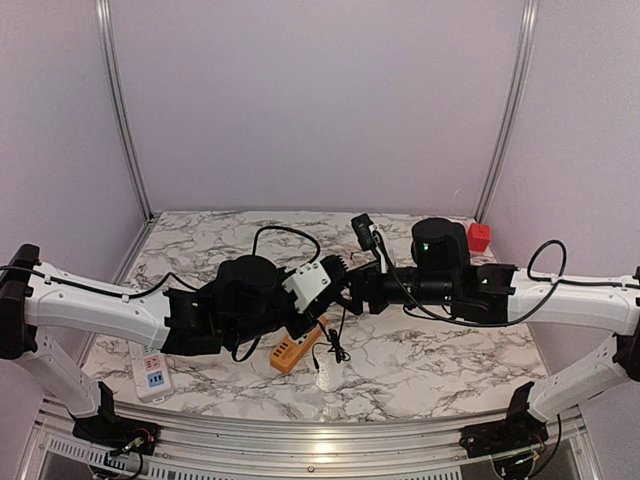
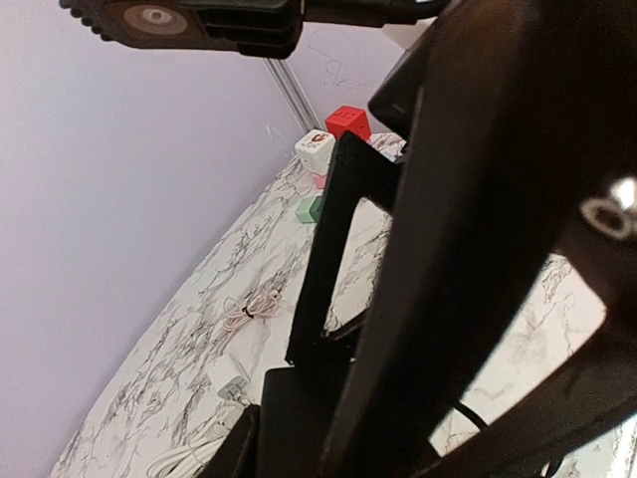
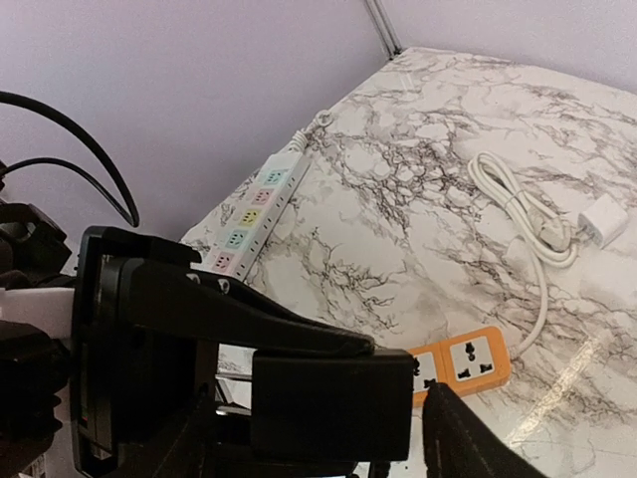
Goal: Insert the plug
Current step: Pass from the right arm to the left, then pass from the left arm to the right
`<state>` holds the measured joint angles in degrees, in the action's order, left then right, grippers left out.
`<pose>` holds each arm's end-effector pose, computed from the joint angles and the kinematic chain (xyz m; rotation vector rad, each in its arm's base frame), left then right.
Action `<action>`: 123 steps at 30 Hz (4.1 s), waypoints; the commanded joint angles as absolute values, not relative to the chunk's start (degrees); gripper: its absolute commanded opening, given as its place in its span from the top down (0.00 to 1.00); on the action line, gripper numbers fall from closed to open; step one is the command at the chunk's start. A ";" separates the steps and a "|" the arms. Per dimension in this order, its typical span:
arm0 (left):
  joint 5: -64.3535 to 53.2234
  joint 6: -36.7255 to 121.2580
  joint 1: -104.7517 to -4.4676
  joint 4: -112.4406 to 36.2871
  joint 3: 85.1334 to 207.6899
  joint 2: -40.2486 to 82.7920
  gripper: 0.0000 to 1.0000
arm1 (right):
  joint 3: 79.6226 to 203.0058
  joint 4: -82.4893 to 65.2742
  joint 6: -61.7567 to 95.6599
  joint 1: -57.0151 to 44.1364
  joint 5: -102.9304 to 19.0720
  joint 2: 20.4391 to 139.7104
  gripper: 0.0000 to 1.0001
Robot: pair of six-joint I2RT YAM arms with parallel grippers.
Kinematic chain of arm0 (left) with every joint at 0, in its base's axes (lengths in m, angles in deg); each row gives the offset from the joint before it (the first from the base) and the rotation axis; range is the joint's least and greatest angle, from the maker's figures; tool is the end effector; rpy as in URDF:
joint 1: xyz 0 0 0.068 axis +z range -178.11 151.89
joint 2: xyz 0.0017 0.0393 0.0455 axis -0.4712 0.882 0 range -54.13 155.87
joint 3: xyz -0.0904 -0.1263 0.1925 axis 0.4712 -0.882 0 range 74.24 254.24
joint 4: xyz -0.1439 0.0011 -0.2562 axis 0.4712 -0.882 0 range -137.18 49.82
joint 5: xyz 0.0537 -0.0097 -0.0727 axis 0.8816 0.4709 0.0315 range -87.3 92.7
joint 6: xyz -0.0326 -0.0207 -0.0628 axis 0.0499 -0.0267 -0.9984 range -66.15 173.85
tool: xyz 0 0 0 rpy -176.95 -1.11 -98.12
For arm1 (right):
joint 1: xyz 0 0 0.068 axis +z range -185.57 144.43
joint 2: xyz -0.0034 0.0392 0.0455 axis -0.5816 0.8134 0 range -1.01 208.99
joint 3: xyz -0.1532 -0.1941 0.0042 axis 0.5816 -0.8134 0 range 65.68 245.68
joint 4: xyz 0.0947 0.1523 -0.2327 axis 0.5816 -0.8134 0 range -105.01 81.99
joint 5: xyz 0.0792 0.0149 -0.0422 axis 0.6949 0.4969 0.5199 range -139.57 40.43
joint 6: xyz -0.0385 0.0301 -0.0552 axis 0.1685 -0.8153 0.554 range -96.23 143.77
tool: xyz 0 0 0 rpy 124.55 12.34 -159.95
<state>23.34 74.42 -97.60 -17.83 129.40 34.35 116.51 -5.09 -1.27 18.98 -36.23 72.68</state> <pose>0.1637 -0.3757 0.2226 1.0466 1.4147 -0.3057 0.1973 0.3014 0.2426 -0.6945 1.9675 1.1198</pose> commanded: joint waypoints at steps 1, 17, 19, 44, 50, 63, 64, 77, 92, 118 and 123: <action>24.68 71.73 -97.63 -16.29 128.44 31.90 1.00 | 119.20 -5.79 -1.35 20.07 -38.28 70.37 0.28; 26.85 63.39 -95.27 -14.95 121.59 25.40 1.00 | 126.67 -18.59 -10.35 20.02 -51.35 67.66 0.02; 26.23 62.28 -94.73 -14.64 120.48 23.91 1.00 | 128.52 -19.24 -13.00 20.04 -51.63 67.48 0.01; 25.80 62.51 -94.56 -14.60 121.09 22.93 1.00 | 138.44 -6.40 -28.10 22.26 -36.10 73.82 0.01; 24.39 62.65 -94.56 -14.60 121.31 22.38 1.00 | 141.88 -16.51 -20.04 24.94 -48.45 74.59 0.01; 11.33 59.03 -94.64 -14.52 119.67 17.35 1.00 | 131.75 -15.30 9.96 24.75 -57.85 66.48 0.01; 10.27 58.85 -94.67 -14.49 119.49 16.80 1.00 | 131.77 -15.63 10.99 24.76 -57.23 66.54 0.01; 3.42 56.88 -94.82 -14.52 118.96 14.31 1.00 | 124.17 -12.93 31.53 24.33 -52.94 62.75 0.07; -5.39 52.21 -94.65 -14.52 119.56 16.37 1.00 | 102.01 13.73 66.34 24.98 -43.14 56.02 0.13; -11.19 73.55 -94.90 -11.54 117.82 14.43 1.00 | 120.07 -3.82 8.03 22.35 -21.42 61.12 0.17; -12.16 77.89 -95.06 -6.92 116.07 13.73 1.00 | 117.88 1.30 -5.11 19.49 -16.17 60.97 0.20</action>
